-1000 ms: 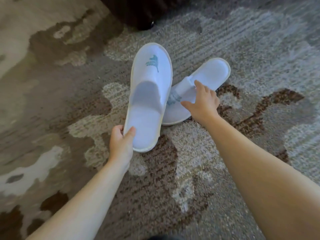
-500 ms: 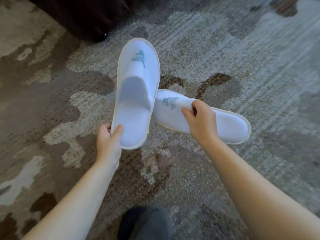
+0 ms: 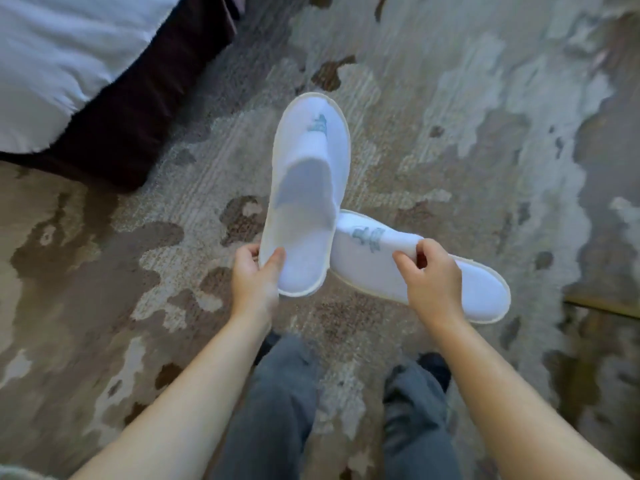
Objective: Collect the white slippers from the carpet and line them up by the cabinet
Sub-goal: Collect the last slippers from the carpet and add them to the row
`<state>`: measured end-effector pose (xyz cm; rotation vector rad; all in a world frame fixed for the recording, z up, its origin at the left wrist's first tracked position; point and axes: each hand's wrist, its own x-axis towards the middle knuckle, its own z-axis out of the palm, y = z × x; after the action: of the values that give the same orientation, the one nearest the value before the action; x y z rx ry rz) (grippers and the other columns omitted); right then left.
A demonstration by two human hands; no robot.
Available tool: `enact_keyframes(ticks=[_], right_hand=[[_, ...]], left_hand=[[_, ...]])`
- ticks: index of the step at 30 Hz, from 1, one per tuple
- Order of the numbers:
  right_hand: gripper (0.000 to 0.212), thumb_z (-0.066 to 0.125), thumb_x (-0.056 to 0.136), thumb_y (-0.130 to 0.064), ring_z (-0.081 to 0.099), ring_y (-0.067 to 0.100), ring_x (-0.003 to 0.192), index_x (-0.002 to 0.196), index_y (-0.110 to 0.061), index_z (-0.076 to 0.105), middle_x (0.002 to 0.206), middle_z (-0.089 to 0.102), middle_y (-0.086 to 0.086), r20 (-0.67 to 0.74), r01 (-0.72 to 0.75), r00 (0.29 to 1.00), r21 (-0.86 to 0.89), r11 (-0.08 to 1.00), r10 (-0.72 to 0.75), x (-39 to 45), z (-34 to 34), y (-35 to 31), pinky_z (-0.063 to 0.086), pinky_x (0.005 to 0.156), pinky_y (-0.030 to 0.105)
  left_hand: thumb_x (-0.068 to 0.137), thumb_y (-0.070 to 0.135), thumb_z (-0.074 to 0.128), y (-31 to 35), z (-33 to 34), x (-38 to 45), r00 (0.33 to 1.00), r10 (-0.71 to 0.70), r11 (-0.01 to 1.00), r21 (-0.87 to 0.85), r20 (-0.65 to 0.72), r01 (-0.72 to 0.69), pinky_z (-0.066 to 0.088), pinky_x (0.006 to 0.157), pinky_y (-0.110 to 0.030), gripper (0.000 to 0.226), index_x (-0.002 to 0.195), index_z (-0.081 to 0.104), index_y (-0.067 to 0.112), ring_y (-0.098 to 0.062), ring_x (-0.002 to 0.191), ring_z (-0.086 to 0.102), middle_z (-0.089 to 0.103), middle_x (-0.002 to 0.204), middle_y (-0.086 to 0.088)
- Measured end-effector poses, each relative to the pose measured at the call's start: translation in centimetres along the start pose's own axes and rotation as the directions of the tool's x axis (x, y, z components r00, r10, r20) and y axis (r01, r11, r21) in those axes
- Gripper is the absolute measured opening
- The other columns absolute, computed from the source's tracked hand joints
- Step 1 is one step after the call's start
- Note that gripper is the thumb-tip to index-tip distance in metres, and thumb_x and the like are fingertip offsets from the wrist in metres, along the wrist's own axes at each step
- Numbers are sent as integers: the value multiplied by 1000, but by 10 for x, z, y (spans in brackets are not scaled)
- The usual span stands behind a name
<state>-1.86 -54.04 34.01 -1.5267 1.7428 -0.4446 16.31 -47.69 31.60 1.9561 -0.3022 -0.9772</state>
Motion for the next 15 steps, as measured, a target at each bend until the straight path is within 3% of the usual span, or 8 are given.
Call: enact_keyframes(ticks=[2, 7, 15], right_hand=[[42, 55, 80, -8, 26, 11, 52, 53, -17, 25, 53, 29, -2, -110, -73, 991, 68, 995, 80, -32, -46, -19, 14, 54, 35], [41, 55, 81, -7, 25, 11, 52, 53, -17, 26, 54, 28, -3, -352, -154, 903, 265, 952, 245, -92, -144, -38, 25, 43, 17], [40, 56, 82, -11, 25, 11, 52, 53, -16, 29, 53, 30, -3, -586, -125, 727, 401, 907, 359, -156, -280, 12, 23, 44, 20]], left_hand=[[85, 14, 54, 45, 3, -38, 991, 43, 997, 54, 129, -51, 40, 52, -22, 13, 92, 44, 10, -16, 70, 50, 52, 78, 0], [86, 16, 53, 129, 33, -126, 908, 149, 979, 69, 392, -190, 41, 58, -29, 12, 92, 43, 10, -20, 76, 50, 52, 85, -5], [86, 13, 53, 171, 122, -256, 711, 254, 939, 8, 655, -343, 45, 68, -38, 15, 95, 42, 9, -22, 82, 50, 50, 79, 0]])
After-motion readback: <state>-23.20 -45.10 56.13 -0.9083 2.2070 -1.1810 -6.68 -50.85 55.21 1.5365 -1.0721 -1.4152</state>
